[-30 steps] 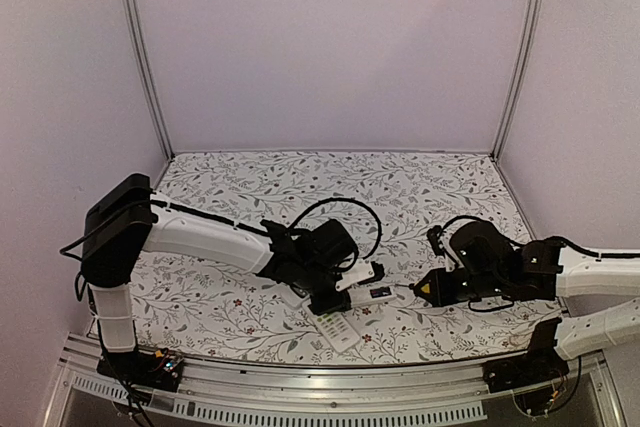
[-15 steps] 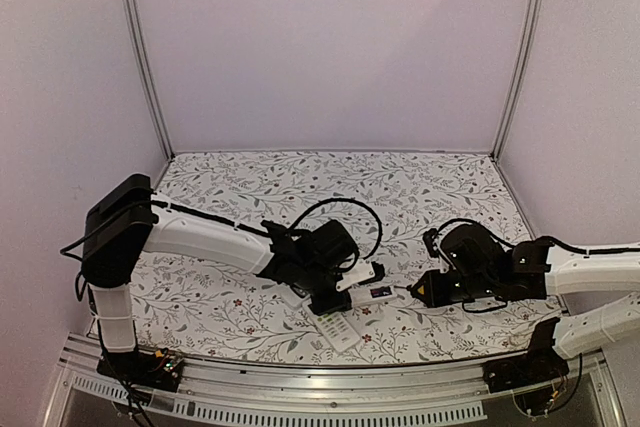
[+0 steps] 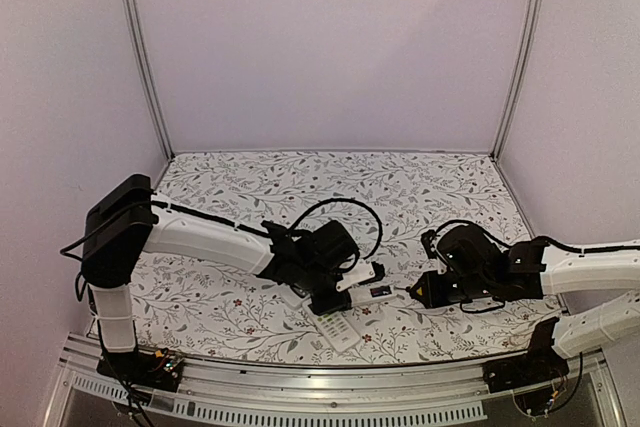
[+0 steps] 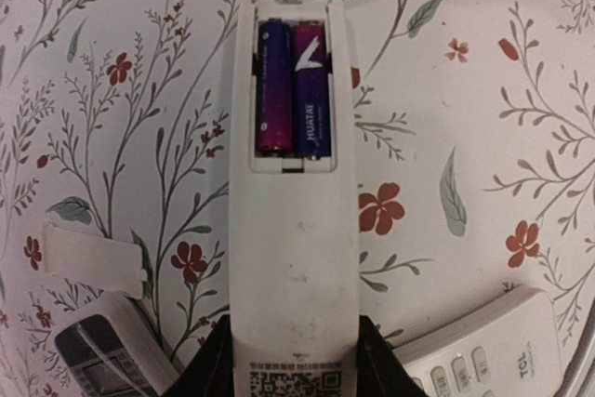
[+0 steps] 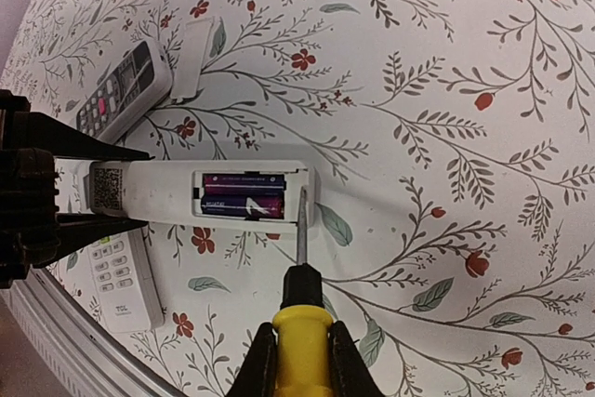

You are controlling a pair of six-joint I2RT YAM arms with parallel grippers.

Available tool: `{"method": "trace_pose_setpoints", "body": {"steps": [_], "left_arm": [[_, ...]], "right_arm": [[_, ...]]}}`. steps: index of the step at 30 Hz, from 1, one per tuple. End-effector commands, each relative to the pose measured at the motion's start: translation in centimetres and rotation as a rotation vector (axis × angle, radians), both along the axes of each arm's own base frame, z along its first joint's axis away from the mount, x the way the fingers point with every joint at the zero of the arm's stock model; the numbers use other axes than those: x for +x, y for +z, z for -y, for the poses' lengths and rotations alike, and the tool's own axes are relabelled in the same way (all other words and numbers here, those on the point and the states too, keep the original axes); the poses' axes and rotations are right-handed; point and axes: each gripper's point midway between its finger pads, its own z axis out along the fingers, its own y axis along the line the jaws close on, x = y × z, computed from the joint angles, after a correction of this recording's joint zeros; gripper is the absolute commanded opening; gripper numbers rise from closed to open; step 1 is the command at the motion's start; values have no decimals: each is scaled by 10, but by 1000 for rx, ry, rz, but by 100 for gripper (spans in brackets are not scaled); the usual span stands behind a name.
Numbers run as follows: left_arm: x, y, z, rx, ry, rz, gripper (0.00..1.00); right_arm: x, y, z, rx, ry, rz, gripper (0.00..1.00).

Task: Unload the batteries from the remote control

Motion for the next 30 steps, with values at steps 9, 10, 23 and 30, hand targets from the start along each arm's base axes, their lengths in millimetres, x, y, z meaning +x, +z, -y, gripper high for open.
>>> {"method": "trace_pose_setpoints", "body": {"steps": [9,10,23,30], "left_arm": [[-11,-18,-5,62,-29,-10,0],[-11,-17,-5,60,-31,-9,0],[-11,-18,-5,62,-31,-9,0],[-11,-19,-5,65,-32,-10,0]], "right_arm": [[7,23,-7,52,-8,58,0],[7,23,-7,53,-8,59,0],[6,10,-9,30,0,32,0],[5,6,-8,17,-1,20,0]]}}
